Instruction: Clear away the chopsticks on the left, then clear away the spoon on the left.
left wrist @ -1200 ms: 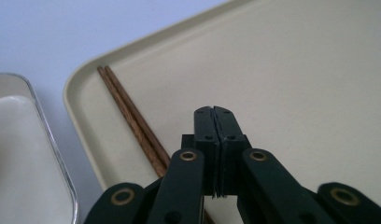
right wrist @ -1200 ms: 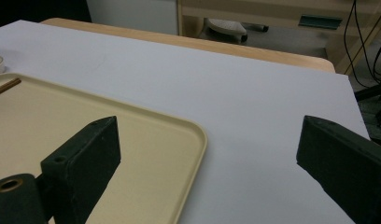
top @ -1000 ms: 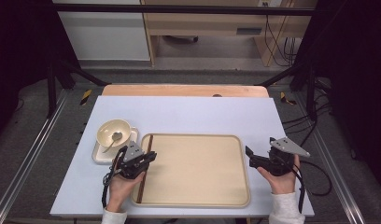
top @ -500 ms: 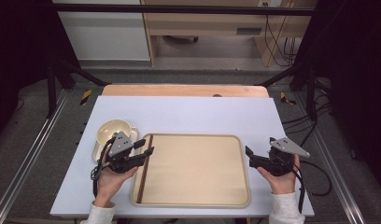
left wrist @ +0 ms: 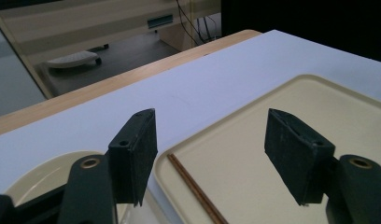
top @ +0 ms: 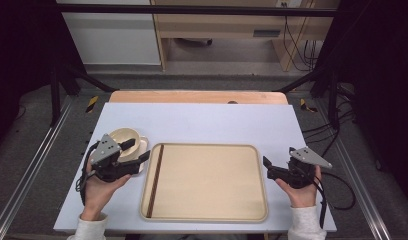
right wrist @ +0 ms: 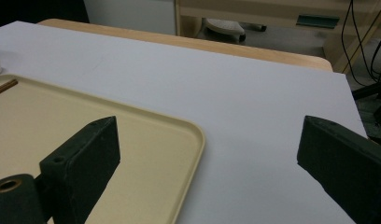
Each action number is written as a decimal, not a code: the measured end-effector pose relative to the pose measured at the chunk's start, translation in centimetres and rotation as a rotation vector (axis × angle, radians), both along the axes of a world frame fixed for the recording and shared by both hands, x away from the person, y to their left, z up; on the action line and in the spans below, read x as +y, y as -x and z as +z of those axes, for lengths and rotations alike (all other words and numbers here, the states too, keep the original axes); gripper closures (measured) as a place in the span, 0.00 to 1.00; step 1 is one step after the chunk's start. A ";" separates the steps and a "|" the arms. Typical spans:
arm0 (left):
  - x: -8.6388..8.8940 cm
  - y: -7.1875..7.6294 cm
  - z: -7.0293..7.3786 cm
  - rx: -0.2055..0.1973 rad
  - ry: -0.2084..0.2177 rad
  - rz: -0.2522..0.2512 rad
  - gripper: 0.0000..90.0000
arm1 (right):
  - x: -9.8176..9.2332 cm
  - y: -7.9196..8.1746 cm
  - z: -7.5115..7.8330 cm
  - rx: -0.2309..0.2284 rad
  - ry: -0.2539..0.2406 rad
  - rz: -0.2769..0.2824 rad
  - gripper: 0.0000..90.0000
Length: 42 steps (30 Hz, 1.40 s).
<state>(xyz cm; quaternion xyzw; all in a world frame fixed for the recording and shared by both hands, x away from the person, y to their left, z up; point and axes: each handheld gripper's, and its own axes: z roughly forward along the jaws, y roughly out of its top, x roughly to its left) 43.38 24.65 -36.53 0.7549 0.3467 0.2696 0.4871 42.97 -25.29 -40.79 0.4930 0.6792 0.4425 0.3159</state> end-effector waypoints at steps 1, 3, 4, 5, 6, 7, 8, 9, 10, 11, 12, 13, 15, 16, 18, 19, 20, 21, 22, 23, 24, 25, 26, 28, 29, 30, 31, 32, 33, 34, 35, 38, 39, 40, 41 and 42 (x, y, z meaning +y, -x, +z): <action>0.0 0.0 0.0 0.000 0.000 0.000 0.37 | 0.0 0.0 0.0 0.001 0.002 -0.001 0.07; 0.6 0.2 0.1 -0.004 0.003 0.014 0.35 | -0.1 0.0 -0.1 0.002 0.003 -0.003 0.07; 0.9 0.2 0.1 -0.008 0.006 0.019 0.34 | -0.1 -0.1 -0.1 0.004 0.003 -0.005 0.07; 1.4 0.3 0.0 -0.006 0.009 0.036 0.33 | -0.1 -0.1 -0.1 0.003 0.003 -0.007 0.07; 1.6 0.4 0.0 -0.004 0.012 0.044 0.32 | -0.2 -0.1 -0.2 0.006 0.002 -0.006 0.07; 1.9 0.4 0.0 -0.005 0.011 0.050 0.30 | -0.2 -0.1 -0.2 0.007 0.004 -0.006 0.07; 2.1 0.5 -0.1 -0.008 0.015 0.055 0.30 | -0.2 -0.1 -0.2 0.007 0.003 -0.007 0.07; 2.2 0.5 -0.1 -0.009 0.013 0.058 0.29 | -0.2 0.0 -0.2 0.006 0.003 -0.008 0.07; 2.5 0.5 0.0 -0.011 0.009 0.063 0.29 | -0.2 0.0 -0.2 0.006 0.004 -0.008 0.07; 2.8 0.6 0.0 -0.013 0.012 0.068 0.28 | -0.2 0.0 -0.2 0.007 0.006 -0.008 0.07; 3.1 0.6 0.0 -0.014 0.013 0.070 0.27 | -0.1 0.0 -0.2 0.007 0.007 -0.007 0.07; 3.1 0.6 0.0 -0.014 0.013 0.070 0.26 | -0.1 0.0 -0.2 0.007 0.007 -0.007 0.07; 4.0 0.8 -0.2 -0.004 0.019 0.083 0.25 | -0.1 0.0 -0.1 0.006 0.005 -0.004 0.07; 4.2 0.8 -0.3 0.004 0.018 0.090 0.25 | -0.1 0.0 -0.1 0.006 0.001 -0.003 0.07; 4.5 0.8 -0.4 0.006 0.017 0.098 0.24 | -0.1 0.0 -0.1 0.006 0.001 -0.004 0.07; 4.7 0.9 -0.5 0.006 0.019 0.102 0.24 | -0.1 0.0 -0.2 0.007 0.004 -0.005 0.07; 4.9 0.9 -0.6 0.009 0.015 0.104 0.23 | -0.1 0.0 -0.2 0.008 0.011 -0.005 0.07; 4.9 0.9 -0.6 0.009 0.015 0.104 0.23 | -0.1 0.0 -0.2 0.008 0.011 -0.005 0.07; 5.1 1.0 -0.8 0.008 0.008 0.102 0.22 | -0.1 0.0 -0.2 0.007 0.004 -0.006 0.07; 5.1 1.0 -0.8 0.008 0.008 0.102 0.22 | -0.1 0.0 -0.2 0.007 0.004 -0.006 0.07; 5.2 1.0 -0.9 0.009 0.005 0.105 0.22 | -0.2 0.0 -0.2 0.008 0.006 -0.006 0.07; 5.4 1.1 -1.1 0.013 -0.007 0.113 0.20 | -0.2 0.0 -0.2 0.009 0.004 -0.006 0.07; 5.5 1.2 -1.2 0.014 -0.015 0.119 0.19 | -0.3 0.0 -0.2 0.010 0.002 -0.006 0.07; 5.7 1.2 -1.3 0.016 -0.019 0.130 0.18 | -0.3 0.1 -0.2 0.005 0.005 -0.005 0.07; 6.0 1.3 -1.5 0.021 -0.012 0.138 0.17 | -0.2 0.1 -0.2 0.004 0.004 -0.007 0.07; 6.3 1.4 -1.5 0.021 -0.011 0.140 0.17 | -0.2 0.1 -0.1 0.004 0.001 -0.007 0.07; 6.3 1.4 -1.5 0.021 -0.011 0.140 0.16 | -0.2 0.1 -0.1 0.004 0.001 -0.007 0.07; 6.7 1.5 -1.6 0.026 -0.011 0.139 0.16 | -0.2 0.1 -0.1 0.002 0.000 -0.005 0.07; 6.7 1.5 -1.6 0.026 -0.011 0.139 0.15 | -0.2 0.1 -0.1 0.002 0.000 -0.005 0.07; 7.1 1.8 -1.7 0.025 -0.009 0.147 0.15 | -0.2 0.1 -0.1 0.003 0.006 -0.004 0.07; 7.1 1.8 -1.7 0.025 -0.009 0.147 0.15 | -0.2 0.1 -0.1 0.003 0.005 -0.004 0.07; 8.0 2.2 -2.5 0.041 -0.020 0.159 0.14 | -0.1 0.1 -0.2 0.005 0.006 -0.001 0.07; 8.2 2.2 -2.7 0.049 -0.024 0.164 0.14 | -0.1 0.1 -0.2 0.005 0.009 0.000 0.07; 8.3 2.1 -2.9 0.059 -0.025 0.161 0.14 | -0.1 0.1 -0.2 0.005 0.010 0.000 0.07; 8.3 2.1 -2.9 0.059 -0.025 0.161 0.14 | 0.0 0.1 -0.2 0.004 0.011 0.001 0.07; 8.2 1.9 -3.2 0.067 -0.023 0.156 0.14 | 0.0 0.1 -0.2 0.005 0.010 0.002 0.07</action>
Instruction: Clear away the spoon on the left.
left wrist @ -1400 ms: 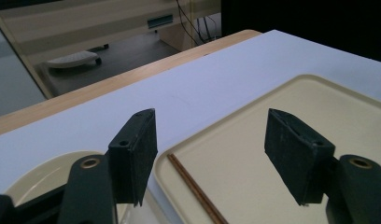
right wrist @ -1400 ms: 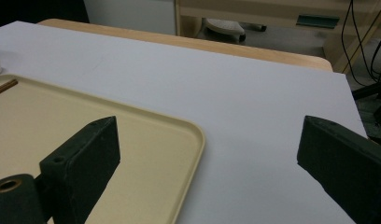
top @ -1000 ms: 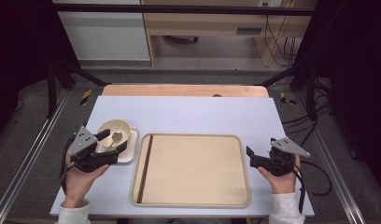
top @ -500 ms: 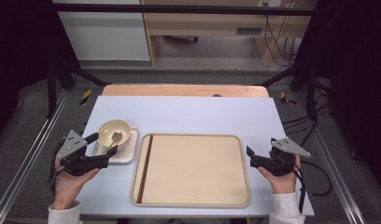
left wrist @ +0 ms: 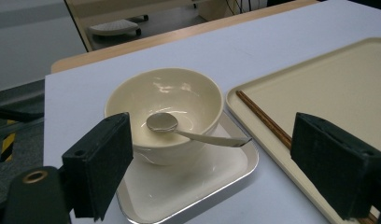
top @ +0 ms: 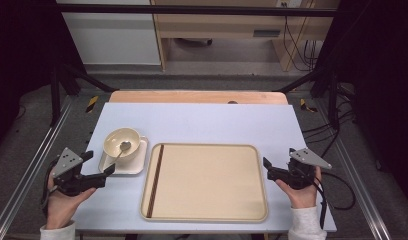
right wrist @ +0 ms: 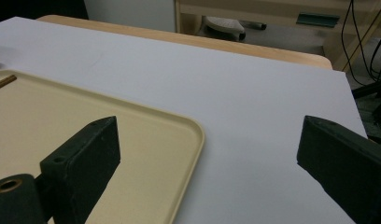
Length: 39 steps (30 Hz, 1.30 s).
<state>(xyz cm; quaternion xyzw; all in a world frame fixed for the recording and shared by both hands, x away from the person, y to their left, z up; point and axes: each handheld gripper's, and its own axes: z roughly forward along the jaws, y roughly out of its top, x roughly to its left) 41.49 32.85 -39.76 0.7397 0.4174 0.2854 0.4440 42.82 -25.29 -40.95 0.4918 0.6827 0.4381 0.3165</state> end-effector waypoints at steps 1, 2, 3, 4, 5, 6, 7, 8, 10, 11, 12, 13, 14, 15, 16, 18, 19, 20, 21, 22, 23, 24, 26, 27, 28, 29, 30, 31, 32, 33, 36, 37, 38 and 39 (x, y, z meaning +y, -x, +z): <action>-0.1 -0.1 -0.2 0.005 -0.012 -0.012 0.15 | 0.0 0.0 0.0 0.000 0.002 0.001 0.07; -0.3 -0.2 -0.4 0.009 -0.017 -0.021 0.15 | 0.0 0.0 0.0 0.001 0.001 0.001 0.07; -0.4 -0.3 -0.5 0.014 -0.021 -0.028 0.15 | 0.0 0.0 0.0 0.000 0.000 0.000 0.07; -0.4 -0.3 -0.5 0.014 -0.021 -0.028 0.15 | 0.0 0.0 0.0 0.000 0.000 0.000 0.07; -0.6 -0.4 -0.8 0.019 -0.028 -0.039 0.16 | 0.0 0.0 0.0 -0.002 0.003 -0.001 0.07; -0.7 -0.5 -1.0 0.021 -0.034 -0.043 0.17 | 0.0 0.0 -0.1 0.003 0.003 0.001 0.07; -0.9 -0.7 -1.2 0.030 -0.042 -0.047 0.17 | 0.0 0.0 -0.1 0.003 0.003 0.001 0.07; -0.9 -0.9 -1.6 0.046 -0.046 -0.059 0.18 | 0.1 0.0 -0.1 0.007 0.005 0.002 0.07; -0.9 -1.3 -1.9 0.056 -0.047 -0.057 0.21 | 0.1 -0.1 -0.2 0.005 0.008 0.002 0.07; -0.9 -1.4 -2.0 0.056 -0.043 -0.050 0.22 | 0.2 -0.1 -0.2 0.005 0.009 0.001 0.07; -0.8 -1.6 -2.2 0.054 -0.041 -0.053 0.25 | 0.2 -0.1 -0.2 0.007 0.011 0.003 0.07; -0.7 -1.7 -2.3 0.053 -0.034 -0.052 0.28 | 0.3 -0.1 -0.2 0.006 0.013 0.001 0.07; -0.6 -1.8 -2.4 0.051 -0.031 -0.049 0.31 | 0.3 -0.1 -0.2 0.007 0.016 0.002 0.07; -0.5 -2.0 -2.6 0.051 -0.028 -0.046 0.34 | 0.3 -0.1 -0.2 0.008 0.016 0.004 0.07; -0.4 -2.2 -2.9 0.058 -0.037 -0.047 0.37 | 0.3 -0.1 -0.2 0.008 0.017 0.005 0.07; -0.4 -2.3 -3.1 0.057 -0.041 -0.035 0.42 | 0.4 -0.1 -0.3 0.009 0.018 0.004 0.07; -0.4 -2.3 -3.1 0.057 -0.041 -0.035 0.44 | 0.4 -0.1 -0.3 0.009 0.018 0.004 0.07; -0.3 -2.4 -3.1 0.054 -0.036 -0.040 0.47 | 0.4 -0.2 -0.3 0.010 0.021 0.004 0.07; -0.3 -2.4 -3.1 0.054 -0.036 -0.040 0.48 | 0.4 -0.2 -0.3 0.010 0.021 0.004 0.07; -0.3 -2.5 -3.2 0.055 -0.036 -0.037 0.48 | 0.4 -0.2 -0.4 0.012 0.021 0.005 0.07; -0.3 -2.6 -3.2 0.055 -0.042 -0.036 0.50 | 0.4 -0.2 -0.4 0.013 0.022 0.004 0.07; -0.4 -2.6 -3.2 0.052 -0.044 -0.037 0.54 | 0.5 -0.2 -0.4 0.015 0.025 0.007 0.07; -0.5 -2.7 -3.3 0.049 -0.049 -0.035 0.55 | 0.5 -0.2 -0.4 0.016 0.024 0.006 0.07; -0.6 -2.8 -3.3 0.046 -0.054 -0.037 0.59 | 0.5 -0.2 -0.4 0.015 0.023 0.007 0.07; -0.7 -2.7 -3.3 0.041 -0.054 -0.041 0.61 | 0.6 -0.2 -0.4 0.016 0.022 0.006 0.07; -0.8 -2.7 -3.2 0.037 -0.059 -0.041 0.62 | 0.6 -0.3 -0.5 0.016 0.022 0.005 0.07; -0.8 -2.7 -3.2 0.031 -0.064 -0.037 0.62 | 0.6 -0.3 -0.5 0.017 0.023 0.005 0.07; -0.8 -2.7 -3.2 0.031 -0.064 -0.037 0.64 | 0.6 -0.3 -0.5 0.017 0.026 0.005 0.07; -0.9 -2.7 -3.1 0.027 -0.069 -0.036 0.66 | 0.6 -0.3 -0.5 0.019 0.023 0.008 0.07; -0.9 -2.7 -3.1 0.027 -0.069 -0.036 0.68 | 0.6 -0.3 -0.5 0.018 0.026 0.007 0.07; -1.2 -2.6 -3.0 0.019 -0.078 -0.037 0.73 | 0.6 -0.3 -0.4 0.018 0.021 0.005 0.07; -1.2 -2.6 -3.0 0.019 -0.078 -0.037 0.74 | 0.5 -0.3 -0.4 0.018 0.023 0.007 0.07; -1.2 -2.6 -3.0 0.015 -0.079 -0.037 0.76 | 0.5 -0.3 -0.4 0.017 0.025 0.007 0.07; -1.2 -2.6 -3.0 0.015 -0.079 -0.037 0.77 | 0.5 -0.3 -0.4 0.017 0.025 0.007 0.07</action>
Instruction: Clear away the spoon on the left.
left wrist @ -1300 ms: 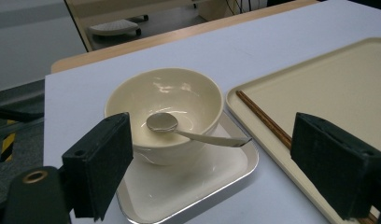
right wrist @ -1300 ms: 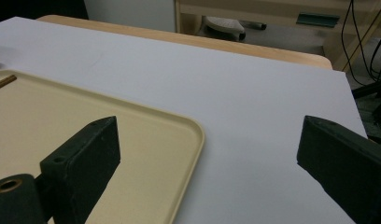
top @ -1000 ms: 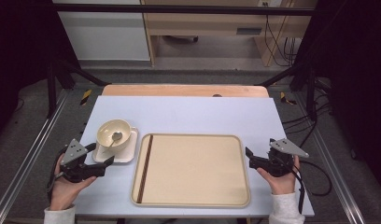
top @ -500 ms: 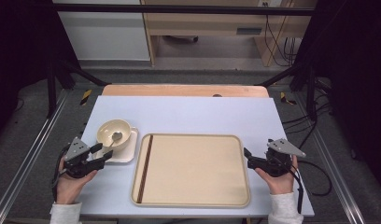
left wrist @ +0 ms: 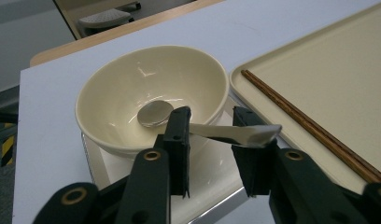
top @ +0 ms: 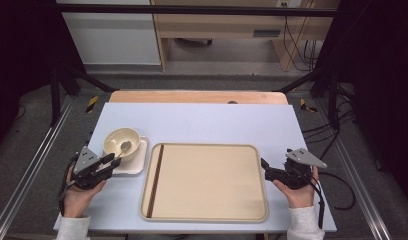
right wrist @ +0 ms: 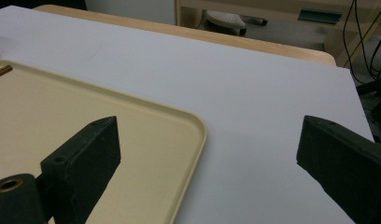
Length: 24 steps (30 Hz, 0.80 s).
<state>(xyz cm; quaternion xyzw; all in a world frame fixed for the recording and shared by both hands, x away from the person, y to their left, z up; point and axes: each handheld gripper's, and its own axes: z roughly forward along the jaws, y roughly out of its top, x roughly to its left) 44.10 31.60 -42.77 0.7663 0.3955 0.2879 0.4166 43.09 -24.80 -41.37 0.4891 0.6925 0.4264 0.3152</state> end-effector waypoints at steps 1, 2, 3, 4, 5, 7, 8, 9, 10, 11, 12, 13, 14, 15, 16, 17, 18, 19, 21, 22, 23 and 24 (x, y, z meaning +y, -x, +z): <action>0.0 0.0 0.0 -0.001 -0.001 -0.001 0.79 | 0.0 0.0 0.0 0.000 -0.004 -0.002 0.07; 0.0 0.1 0.1 -0.005 0.001 0.003 0.80 | 0.0 0.0 0.0 0.000 -0.001 -0.001 0.07; 0.0 0.1 0.2 -0.007 0.004 0.005 0.81 | 0.1 0.0 0.0 0.001 -0.003 -0.002 0.07; 0.0 0.1 0.2 -0.007 0.004 0.005 0.82 | 0.1 0.0 0.0 0.001 -0.003 -0.002 0.07; 0.1 0.2 0.2 -0.009 0.006 0.006 0.82 | 0.1 -0.1 -0.1 0.002 0.000 -0.001 0.07; 0.1 0.2 0.2 -0.008 0.007 0.008 0.83 | 0.1 -0.1 -0.1 0.000 0.006 0.002 0.07; 0.1 0.2 0.2 -0.009 0.006 0.007 0.84 | 0.1 -0.1 -0.1 0.000 0.006 0.002 0.07; 0.0 0.2 0.2 -0.008 0.007 0.007 0.85 | 0.1 -0.1 -0.1 0.000 0.006 0.002 0.07; 0.0 0.2 0.2 -0.007 0.006 0.008 0.85 | 0.1 -0.1 -0.1 0.000 0.006 0.002 0.07; 0.0 0.2 0.2 -0.007 0.006 0.008 0.85 | 0.1 -0.1 -0.1 0.000 0.006 0.002 0.07; 0.0 0.2 0.2 -0.007 0.004 0.007 0.85 | 0.1 -0.1 -0.1 0.000 0.006 0.002 0.07; -0.1 0.3 0.2 -0.007 0.001 0.014 0.87 | 0.1 -0.1 -0.1 0.000 0.006 0.002 0.07; -0.1 0.3 0.2 -0.007 0.003 0.015 0.88 | 0.1 -0.1 -0.1 0.001 0.006 0.002 0.07; 0.0 0.3 0.2 -0.006 0.004 0.016 0.89 | 0.1 -0.1 -0.1 0.003 0.005 0.002 0.07; 0.0 0.3 0.2 -0.006 0.004 0.016 0.90 | 0.1 -0.1 -0.1 0.003 0.005 0.002 0.07; 0.0 0.3 0.3 -0.006 0.004 0.017 0.91 | 0.1 -0.1 -0.1 0.003 0.005 0.002 0.07; 0.0 0.3 0.3 -0.009 0.006 0.019 0.91 | 0.1 -0.1 -0.1 0.002 0.005 0.003 0.07; 0.0 0.3 0.3 -0.009 0.006 0.019 0.92 | 0.1 -0.1 -0.1 0.001 0.006 0.003 0.07; 0.1 0.4 0.3 -0.008 0.007 0.020 0.94 | 0.1 -0.1 -0.1 0.002 0.005 0.003 0.07; 0.1 0.4 0.3 -0.008 0.007 0.020 0.95 | 0.1 -0.1 -0.1 0.002 0.005 0.003 0.07; 0.1 0.4 0.3 -0.008 0.007 0.022 0.95 | 0.1 -0.1 -0.1 0.002 0.005 0.003 0.07; 0.1 0.4 0.3 -0.008 0.007 0.024 0.96 | 0.1 -0.1 -0.1 0.003 0.003 0.004 0.07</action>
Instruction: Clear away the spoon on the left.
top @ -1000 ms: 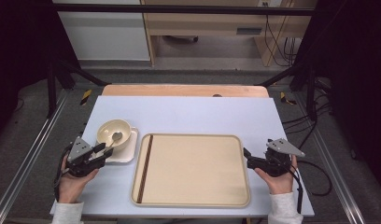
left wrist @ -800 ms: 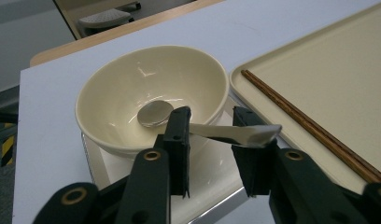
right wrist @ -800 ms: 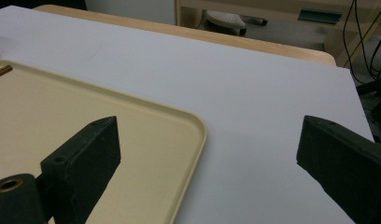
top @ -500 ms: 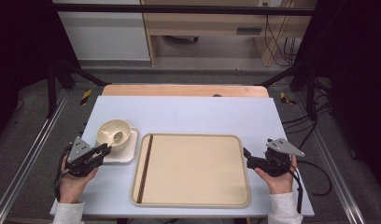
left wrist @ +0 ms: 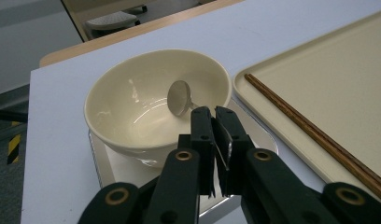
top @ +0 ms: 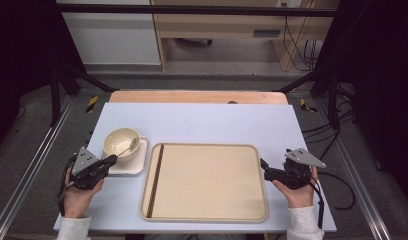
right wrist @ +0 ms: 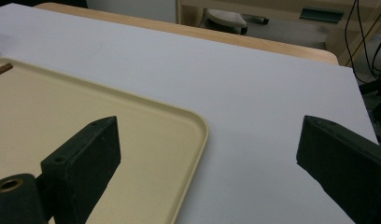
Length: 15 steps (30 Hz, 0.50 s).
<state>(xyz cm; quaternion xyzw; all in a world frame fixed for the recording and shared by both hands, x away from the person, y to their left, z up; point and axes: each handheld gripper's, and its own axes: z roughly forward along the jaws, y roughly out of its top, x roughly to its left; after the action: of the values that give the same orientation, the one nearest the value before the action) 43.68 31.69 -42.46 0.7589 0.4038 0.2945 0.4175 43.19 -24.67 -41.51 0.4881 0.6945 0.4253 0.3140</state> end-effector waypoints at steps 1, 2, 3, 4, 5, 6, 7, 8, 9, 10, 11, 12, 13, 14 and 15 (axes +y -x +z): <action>0.0 0.0 0.0 0.000 0.001 0.003 0.96 | 0.0 0.0 0.0 0.000 0.000 0.000 0.07; 0.1 0.0 0.0 -0.002 0.005 0.004 0.97 | 0.0 0.0 0.0 0.000 0.002 0.000 0.07; 0.1 0.1 0.0 -0.004 0.010 0.006 0.97 | 0.0 0.0 0.0 0.001 0.000 0.000 0.07; 0.1 0.1 0.1 -0.002 0.011 0.006 0.98 | 0.0 0.0 0.0 0.000 0.000 0.000 0.07; 0.2 0.1 0.1 0.000 0.010 0.011 0.98 | 0.0 0.0 0.0 0.000 -0.001 0.000 0.07; 0.2 0.1 0.1 0.000 0.010 0.011 0.98 | 0.0 0.0 0.0 0.001 -0.001 0.000 0.07; 0.2 0.1 0.1 0.000 0.012 0.012 0.98 | 0.0 0.0 0.0 0.001 0.002 0.001 0.07; 0.2 0.1 0.1 0.002 0.015 0.015 0.98 | 0.0 0.0 0.0 0.001 0.003 -0.001 0.07; 0.2 0.1 0.1 0.003 0.015 0.014 0.98 | 0.0 0.0 0.0 0.001 0.002 0.000 0.07; 0.2 0.1 0.1 0.003 0.015 0.014 0.98 | 0.0 0.0 0.0 0.000 0.002 0.000 0.07; 0.2 0.1 0.1 0.002 0.015 0.013 0.98 | 0.0 0.0 0.0 0.000 0.002 0.000 0.07; 0.2 0.1 0.1 0.002 0.015 0.013 0.98 | 0.0 0.0 0.0 0.000 0.004 0.000 0.07; 0.2 0.1 0.1 0.001 0.016 0.012 0.98 | 0.0 0.0 0.0 -0.002 0.006 -0.001 0.07; 0.1 0.1 0.2 -0.002 0.022 0.011 0.98 | -0.1 0.0 0.0 -0.003 0.007 0.000 0.07; 0.1 0.2 0.2 -0.004 0.023 0.009 0.99 | -0.1 0.0 0.0 -0.003 0.007 -0.001 0.07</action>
<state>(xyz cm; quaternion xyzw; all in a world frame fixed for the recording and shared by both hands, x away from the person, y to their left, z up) 43.51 31.82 -42.23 0.7516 0.4098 0.2933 0.4255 43.17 -24.76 -41.47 0.4866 0.6952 0.4237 0.3169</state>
